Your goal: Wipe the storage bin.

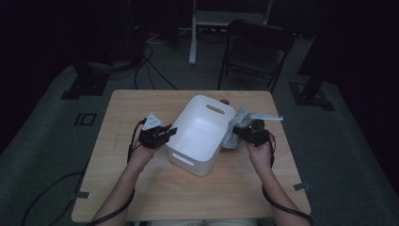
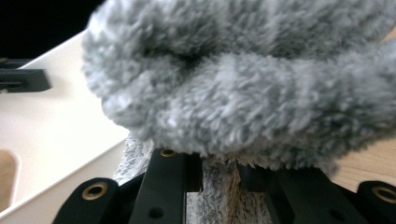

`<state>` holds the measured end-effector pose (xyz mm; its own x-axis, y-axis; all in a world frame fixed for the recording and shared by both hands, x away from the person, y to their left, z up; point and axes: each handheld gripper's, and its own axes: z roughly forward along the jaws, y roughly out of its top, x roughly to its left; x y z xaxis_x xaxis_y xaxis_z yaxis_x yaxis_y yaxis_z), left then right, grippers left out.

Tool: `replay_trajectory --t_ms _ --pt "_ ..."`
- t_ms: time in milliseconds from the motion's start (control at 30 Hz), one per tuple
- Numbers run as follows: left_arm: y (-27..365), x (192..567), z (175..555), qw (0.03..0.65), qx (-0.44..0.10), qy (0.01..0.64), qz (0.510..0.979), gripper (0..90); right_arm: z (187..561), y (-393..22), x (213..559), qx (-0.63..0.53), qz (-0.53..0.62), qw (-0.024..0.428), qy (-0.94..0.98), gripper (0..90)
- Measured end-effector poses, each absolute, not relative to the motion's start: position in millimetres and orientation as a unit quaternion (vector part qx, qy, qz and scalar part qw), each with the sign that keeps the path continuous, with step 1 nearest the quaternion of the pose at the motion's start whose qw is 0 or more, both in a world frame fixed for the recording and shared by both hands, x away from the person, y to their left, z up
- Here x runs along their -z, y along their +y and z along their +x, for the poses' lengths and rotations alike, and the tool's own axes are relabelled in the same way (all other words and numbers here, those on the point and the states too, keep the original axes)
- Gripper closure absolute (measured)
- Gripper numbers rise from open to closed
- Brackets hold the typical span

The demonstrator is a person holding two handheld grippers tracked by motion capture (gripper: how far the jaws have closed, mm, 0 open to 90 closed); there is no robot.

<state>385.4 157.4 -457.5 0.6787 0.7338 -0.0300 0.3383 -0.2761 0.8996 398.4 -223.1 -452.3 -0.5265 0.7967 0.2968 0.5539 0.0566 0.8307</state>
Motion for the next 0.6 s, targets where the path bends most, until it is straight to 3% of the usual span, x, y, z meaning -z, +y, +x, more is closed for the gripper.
replay_trajectory --t_ms 600 --pt "157.4 457.3 386.1 0.491 -0.2 0.342 0.776 75.8 416.8 -219.9 490.8 -0.457 0.506 0.107 0.723 74.5"
